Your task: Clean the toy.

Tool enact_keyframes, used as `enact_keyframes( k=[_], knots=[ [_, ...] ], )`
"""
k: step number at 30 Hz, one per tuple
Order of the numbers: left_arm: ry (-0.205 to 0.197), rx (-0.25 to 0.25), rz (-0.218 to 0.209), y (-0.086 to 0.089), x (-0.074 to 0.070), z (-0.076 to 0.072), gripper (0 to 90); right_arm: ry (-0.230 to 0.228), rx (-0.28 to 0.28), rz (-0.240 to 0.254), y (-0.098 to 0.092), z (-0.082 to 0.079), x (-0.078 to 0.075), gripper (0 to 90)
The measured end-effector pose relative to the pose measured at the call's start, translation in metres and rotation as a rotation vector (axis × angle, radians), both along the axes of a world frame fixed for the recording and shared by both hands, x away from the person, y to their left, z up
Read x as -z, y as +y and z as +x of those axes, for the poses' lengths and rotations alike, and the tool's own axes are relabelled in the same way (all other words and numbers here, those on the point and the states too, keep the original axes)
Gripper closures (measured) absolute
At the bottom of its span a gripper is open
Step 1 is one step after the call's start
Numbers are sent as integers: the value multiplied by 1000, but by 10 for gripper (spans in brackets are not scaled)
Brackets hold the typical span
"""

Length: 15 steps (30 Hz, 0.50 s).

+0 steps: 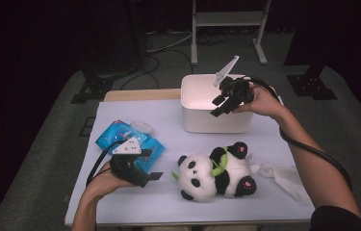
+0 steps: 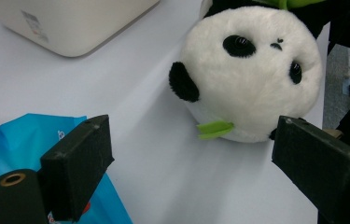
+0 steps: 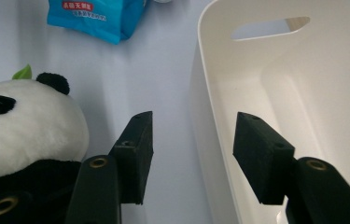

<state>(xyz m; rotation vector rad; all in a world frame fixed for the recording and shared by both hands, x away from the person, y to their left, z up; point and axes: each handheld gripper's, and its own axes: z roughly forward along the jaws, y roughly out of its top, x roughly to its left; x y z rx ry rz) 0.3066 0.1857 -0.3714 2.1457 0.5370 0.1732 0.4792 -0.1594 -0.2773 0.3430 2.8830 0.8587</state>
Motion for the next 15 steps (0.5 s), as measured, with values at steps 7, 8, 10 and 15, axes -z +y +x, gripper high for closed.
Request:
enact_keyframes(
  k=[7,8,10,15],
  knots=[
    [2,-4,-3,2,1,1,115,15,14,-20,3,10,7,499],
    [3,-4,-3,2,1,1,116,21,18,-25,4,11,8,501],
    [3,-4,-2,3,1,2,116,22,18,-33,4,13,11,520],
    [10,-5,-7,3,2,3,116,35,22,-46,6,16,17,577]
  ],
)
